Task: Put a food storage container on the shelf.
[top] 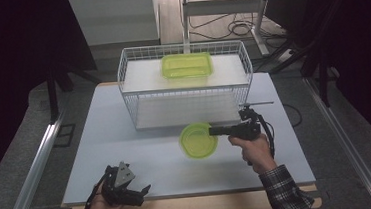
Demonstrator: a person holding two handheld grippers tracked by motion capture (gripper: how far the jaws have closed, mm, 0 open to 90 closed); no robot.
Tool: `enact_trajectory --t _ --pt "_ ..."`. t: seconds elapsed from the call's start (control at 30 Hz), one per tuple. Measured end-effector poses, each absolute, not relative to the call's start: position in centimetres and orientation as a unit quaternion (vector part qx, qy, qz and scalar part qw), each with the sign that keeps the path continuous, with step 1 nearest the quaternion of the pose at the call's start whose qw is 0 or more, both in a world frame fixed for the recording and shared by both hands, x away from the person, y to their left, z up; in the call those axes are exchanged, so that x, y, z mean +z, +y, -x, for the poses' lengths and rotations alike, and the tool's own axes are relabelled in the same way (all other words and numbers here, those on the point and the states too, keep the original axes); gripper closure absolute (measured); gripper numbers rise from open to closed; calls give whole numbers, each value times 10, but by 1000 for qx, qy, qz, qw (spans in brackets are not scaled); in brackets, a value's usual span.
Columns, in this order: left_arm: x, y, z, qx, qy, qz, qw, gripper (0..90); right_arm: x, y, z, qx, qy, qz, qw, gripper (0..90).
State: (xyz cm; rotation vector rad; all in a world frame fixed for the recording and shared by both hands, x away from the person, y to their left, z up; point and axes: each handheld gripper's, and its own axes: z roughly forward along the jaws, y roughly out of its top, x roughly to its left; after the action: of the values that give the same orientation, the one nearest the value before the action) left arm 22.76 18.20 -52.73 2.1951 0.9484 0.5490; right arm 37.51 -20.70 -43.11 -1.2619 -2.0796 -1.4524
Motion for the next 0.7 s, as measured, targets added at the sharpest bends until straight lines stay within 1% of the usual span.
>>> enact_trajectory --t 0.17,0.37,0.7 --pt "-527 182 -228 212 364 -841 339 15 -413 -207 -381 -516 -723 436 141 811" --pt "-526 184 -228 210 368 -838 343 11 -397 -209 -387 -528 -713 440 139 811" --pt "-526 185 -229 204 371 -837 346 11 -377 -212 -394 -541 -704 441 130 811"
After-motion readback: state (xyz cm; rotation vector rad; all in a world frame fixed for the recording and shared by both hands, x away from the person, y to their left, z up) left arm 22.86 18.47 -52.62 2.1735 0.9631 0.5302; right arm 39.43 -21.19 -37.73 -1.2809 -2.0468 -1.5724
